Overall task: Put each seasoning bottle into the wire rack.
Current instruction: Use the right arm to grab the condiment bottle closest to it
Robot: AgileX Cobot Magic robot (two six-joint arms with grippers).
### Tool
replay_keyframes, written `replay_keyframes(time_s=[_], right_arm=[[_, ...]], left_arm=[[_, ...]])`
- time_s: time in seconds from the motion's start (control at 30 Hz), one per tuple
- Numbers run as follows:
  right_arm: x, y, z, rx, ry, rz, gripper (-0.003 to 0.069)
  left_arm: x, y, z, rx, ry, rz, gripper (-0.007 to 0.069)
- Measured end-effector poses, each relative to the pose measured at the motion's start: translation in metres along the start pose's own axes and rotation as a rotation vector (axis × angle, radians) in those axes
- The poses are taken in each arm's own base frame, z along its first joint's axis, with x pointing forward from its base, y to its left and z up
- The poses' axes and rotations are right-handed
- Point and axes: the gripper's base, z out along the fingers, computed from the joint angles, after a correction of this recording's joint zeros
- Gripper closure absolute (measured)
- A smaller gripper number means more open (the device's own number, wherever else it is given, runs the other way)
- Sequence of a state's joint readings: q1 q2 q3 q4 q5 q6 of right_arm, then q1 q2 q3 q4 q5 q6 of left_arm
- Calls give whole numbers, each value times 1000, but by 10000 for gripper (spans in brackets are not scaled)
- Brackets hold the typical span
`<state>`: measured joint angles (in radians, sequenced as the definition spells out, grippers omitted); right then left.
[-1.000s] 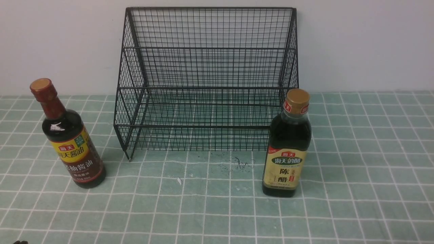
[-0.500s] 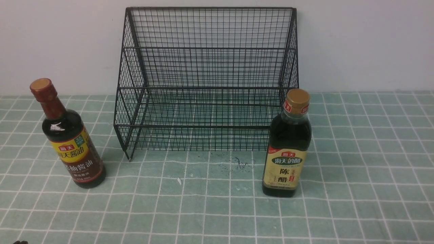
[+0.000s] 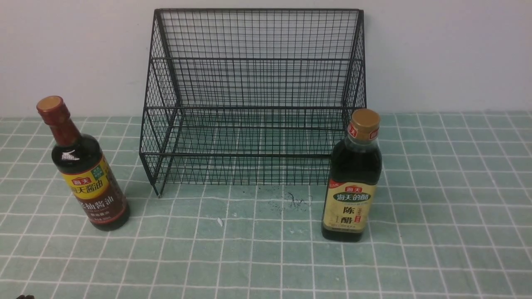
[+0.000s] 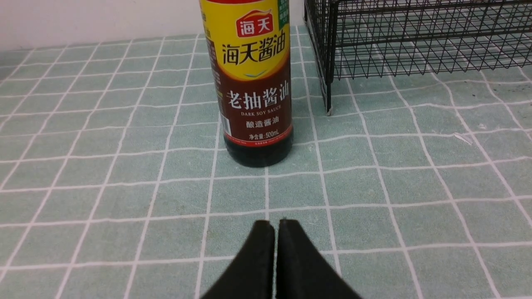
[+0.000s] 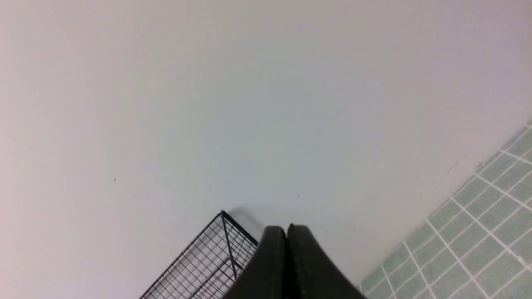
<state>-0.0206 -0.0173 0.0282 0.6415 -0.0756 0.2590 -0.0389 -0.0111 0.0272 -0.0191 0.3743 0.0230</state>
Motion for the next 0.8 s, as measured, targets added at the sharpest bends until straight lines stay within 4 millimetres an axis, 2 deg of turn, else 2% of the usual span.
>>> replay_keyframes(time_s=[0.13,0.2,0.3,0.43,0.47,0.5,0.63,0.67,0.73,0.8], right_arm=[[-3,0,0,-3,-34,30,672],[-5,7,0,-14,-2,16,672],[-18,37,3,-55,94,-116,672],[-41,84,18,-51,303,-410,672],[-45,93,24,-39,375,-475,672],[-43,91,26,-28,401,-484,672],[-51,121,67,6,742,-679,672],[-52,122,69,7,745,-678,672],[-52,130,97,22,873,-717,670],[-57,140,117,13,919,-741,665]], left_arm=[[0,0,0,0,0,0,631],[0,0,0,0,0,0,631],[0,0,0,0,0,0,631],[0,0,0,0,0,0,631],[0,0,0,0,0,0,631],[0,0,0,0,0,0,631],[0,0,0,0,0,0,631],[0,0,0,0,0,0,631],[0,0,0,0,0,0,631],[0,0,0,0,0,0,631]])
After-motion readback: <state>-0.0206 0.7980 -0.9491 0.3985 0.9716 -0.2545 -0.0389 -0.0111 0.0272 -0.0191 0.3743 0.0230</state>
